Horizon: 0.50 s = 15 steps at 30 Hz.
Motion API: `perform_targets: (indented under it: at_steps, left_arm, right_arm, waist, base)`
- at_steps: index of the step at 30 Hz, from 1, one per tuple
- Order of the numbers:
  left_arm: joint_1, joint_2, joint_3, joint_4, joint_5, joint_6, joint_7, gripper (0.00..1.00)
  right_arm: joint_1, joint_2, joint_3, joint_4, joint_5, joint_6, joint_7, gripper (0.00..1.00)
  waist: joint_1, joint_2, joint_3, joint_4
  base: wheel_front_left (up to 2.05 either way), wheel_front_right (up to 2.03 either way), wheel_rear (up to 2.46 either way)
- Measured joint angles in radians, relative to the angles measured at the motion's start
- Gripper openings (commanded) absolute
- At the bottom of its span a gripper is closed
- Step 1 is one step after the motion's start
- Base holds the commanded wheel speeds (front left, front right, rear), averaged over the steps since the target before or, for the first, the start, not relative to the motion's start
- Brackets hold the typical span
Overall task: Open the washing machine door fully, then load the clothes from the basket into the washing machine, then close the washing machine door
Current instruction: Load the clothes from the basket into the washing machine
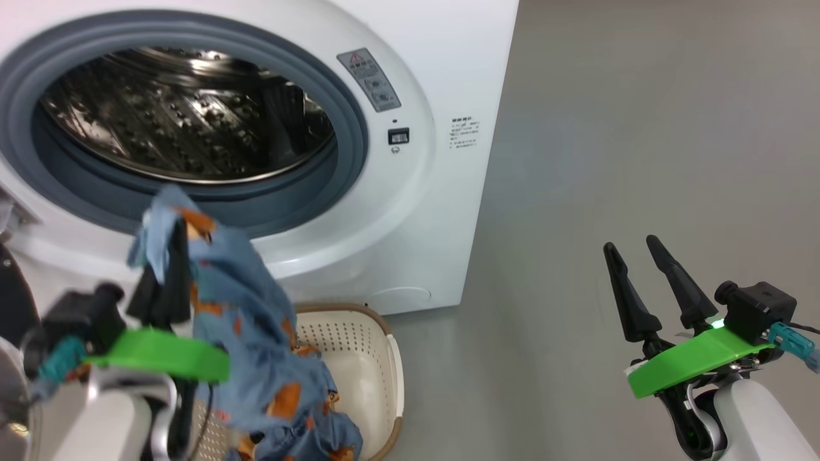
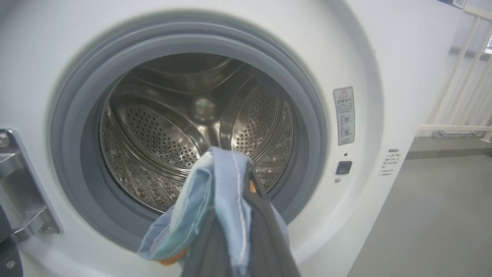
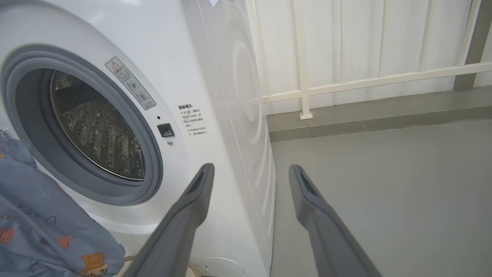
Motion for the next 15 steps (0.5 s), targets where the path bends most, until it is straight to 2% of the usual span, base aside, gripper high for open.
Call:
perform_targets:
  at_steps: [5, 15]
  left_arm:
    - [-0.126, 0.005, 0.0, 0.084, 0.003, -0.031, 0.001, 0.0]
    - [-0.371, -0.006, 0.017, 0.41, -0.011, -0.104, 0.0, 0.0]
  right_arm:
    - [-0.002, -0.003, 0.005, -0.006, 0.0, 0.0, 0.0, 1.0]
    - [-0.053, 0.001, 0.004, -0.035, -0.007, 0.0, 0.0, 1.0]
  waist:
    - [0.0, 0.0, 0.039, -0.008]
    - [0.0, 0.0, 0.154, -0.043]
  base:
    - [0.0, 0.0, 0.0]
    - [0.0, 0.0, 0.0]
